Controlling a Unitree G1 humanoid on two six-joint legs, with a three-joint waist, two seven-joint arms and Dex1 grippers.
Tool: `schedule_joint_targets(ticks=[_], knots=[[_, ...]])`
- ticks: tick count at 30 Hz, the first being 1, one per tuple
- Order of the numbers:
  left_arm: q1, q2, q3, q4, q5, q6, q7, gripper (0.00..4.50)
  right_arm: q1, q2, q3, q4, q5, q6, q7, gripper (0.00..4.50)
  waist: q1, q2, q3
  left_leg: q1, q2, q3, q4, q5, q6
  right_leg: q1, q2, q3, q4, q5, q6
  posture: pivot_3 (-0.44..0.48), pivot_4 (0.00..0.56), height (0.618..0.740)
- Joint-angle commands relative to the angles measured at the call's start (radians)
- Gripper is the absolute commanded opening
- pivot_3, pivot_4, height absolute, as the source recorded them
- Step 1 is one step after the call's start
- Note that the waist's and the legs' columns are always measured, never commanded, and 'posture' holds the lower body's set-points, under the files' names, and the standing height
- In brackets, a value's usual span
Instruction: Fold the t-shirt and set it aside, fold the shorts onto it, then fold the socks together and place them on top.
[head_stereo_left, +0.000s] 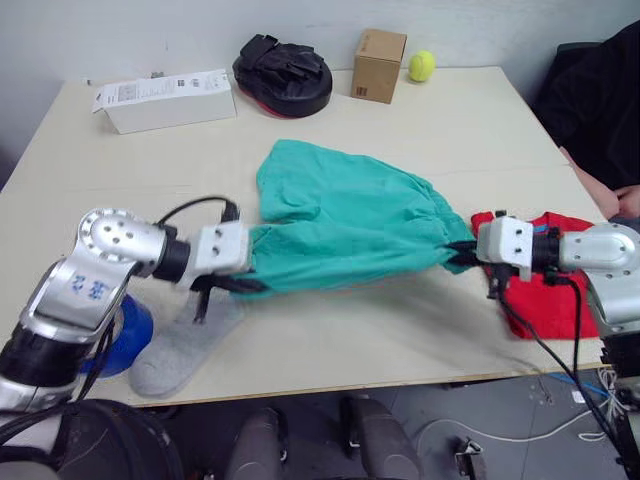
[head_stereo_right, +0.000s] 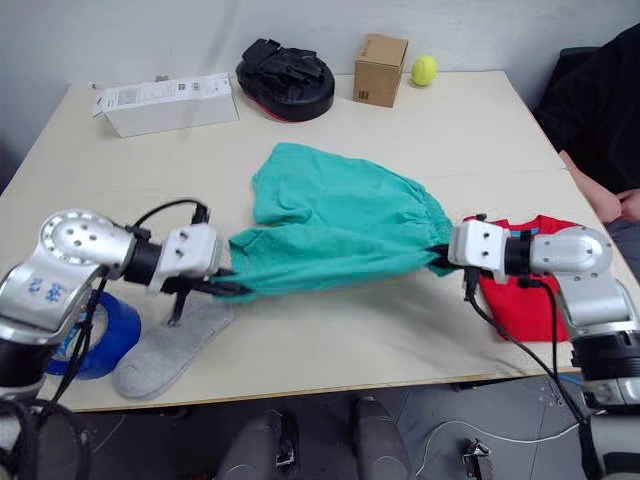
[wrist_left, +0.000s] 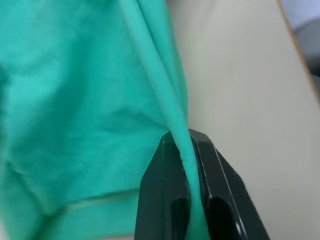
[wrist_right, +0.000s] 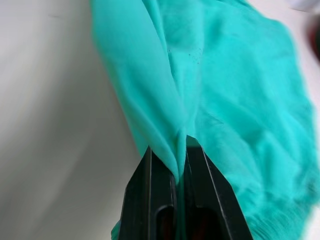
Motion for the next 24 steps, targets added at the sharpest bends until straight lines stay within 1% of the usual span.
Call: schedule_joint_targets(ticks=[1,4,7,8,12,13,15,18,21,24], knots=[[0.075,0.058,0.041,-0.084,-0.041,0.027,-0.023,0.04,0.075,-0.081,-0.040,-0.077,0.061,0.035,0.107,0.00,0.003,0.000,0.000,0.000,0.000,0.000,0.000,-0.001,0.002,0.000,0.000,0.001,0.000,0.000,0.000,0.000,0.150,0.740],[0.136,0.077,0.053,-0.151,-0.086,0.050,-0.022,0.04,0.114,-0.110,-0.039,-0.098,0.061,0.034,0.146,0.00,0.005,0.000,0.000,0.000,-0.001,0.000,0.001,-0.002,0.004,0.001,-0.002,0.001,0.000,0.000,0.000,0.000,0.150,0.740],[0.153,0.079,0.063,-0.172,-0.119,0.084,-0.009,0.04,0.108,-0.101,-0.035,-0.087,0.041,0.009,0.137,0.00,0.004,0.000,0.000,0.000,-0.001,-0.001,0.002,-0.003,0.005,0.001,-0.002,0.001,0.000,0.000,0.000,0.000,0.150,0.740],[0.157,0.077,0.069,-0.179,-0.134,0.095,-0.006,0.04,0.097,-0.094,-0.031,-0.073,0.023,-0.006,0.124,0.00,0.004,0.000,0.000,0.001,-0.001,-0.001,0.002,-0.003,0.005,0.001,-0.002,0.001,0.000,0.000,0.000,0.000,0.150,0.740],[0.153,0.065,0.107,-0.203,-0.189,0.122,0.026,0.04,-0.013,-0.047,-0.011,0.055,-0.081,-0.109,0.032,0.00,-0.003,0.000,0.000,0.001,-0.001,0.000,0.002,-0.003,0.005,0.001,-0.001,0.000,0.000,0.000,0.000,0.000,0.150,0.740],[0.137,0.067,0.123,-0.210,-0.229,0.162,0.031,0.04,-0.040,-0.040,-0.010,0.076,-0.088,-0.113,0.023,0.00,-0.003,0.000,0.000,0.001,-0.001,0.000,0.001,-0.003,0.004,0.001,-0.001,0.000,0.000,0.000,0.000,0.000,0.150,0.740],[0.119,0.080,0.150,-0.232,-0.298,0.224,0.033,0.04,-0.062,-0.045,-0.008,0.079,-0.067,-0.109,0.054,0.00,-0.002,0.000,0.000,0.000,-0.001,-0.001,0.001,-0.002,0.004,0.001,0.000,0.000,0.001,0.000,-0.001,0.000,0.150,0.740],[0.131,0.117,0.175,-0.266,-0.358,0.269,0.016,0.04,-0.036,-0.074,-0.014,0.017,0.006,-0.048,0.135,0.00,0.000,0.000,0.000,0.000,0.000,-0.002,0.001,-0.002,0.003,0.000,0.000,0.000,0.000,-0.001,-0.002,0.000,0.150,0.740],[0.194,0.194,0.223,-0.298,-0.406,0.272,-0.050,0.04,0.069,-0.157,-0.042,-0.154,0.145,0.115,0.237,0.00,0.003,0.001,0.001,0.000,0.000,-0.002,0.000,-0.002,0.003,0.000,0.000,0.000,0.000,-0.002,-0.002,0.000,0.150,0.740],[0.249,0.261,0.268,-0.307,-0.448,0.277,-0.101,0.04,0.161,-0.226,-0.069,-0.277,0.231,0.210,0.271,0.00,0.003,0.001,0.001,0.000,0.000,-0.003,0.001,-0.003,0.002,0.001,-0.001,0.000,0.000,-0.002,-0.002,0.000,0.150,0.740]])
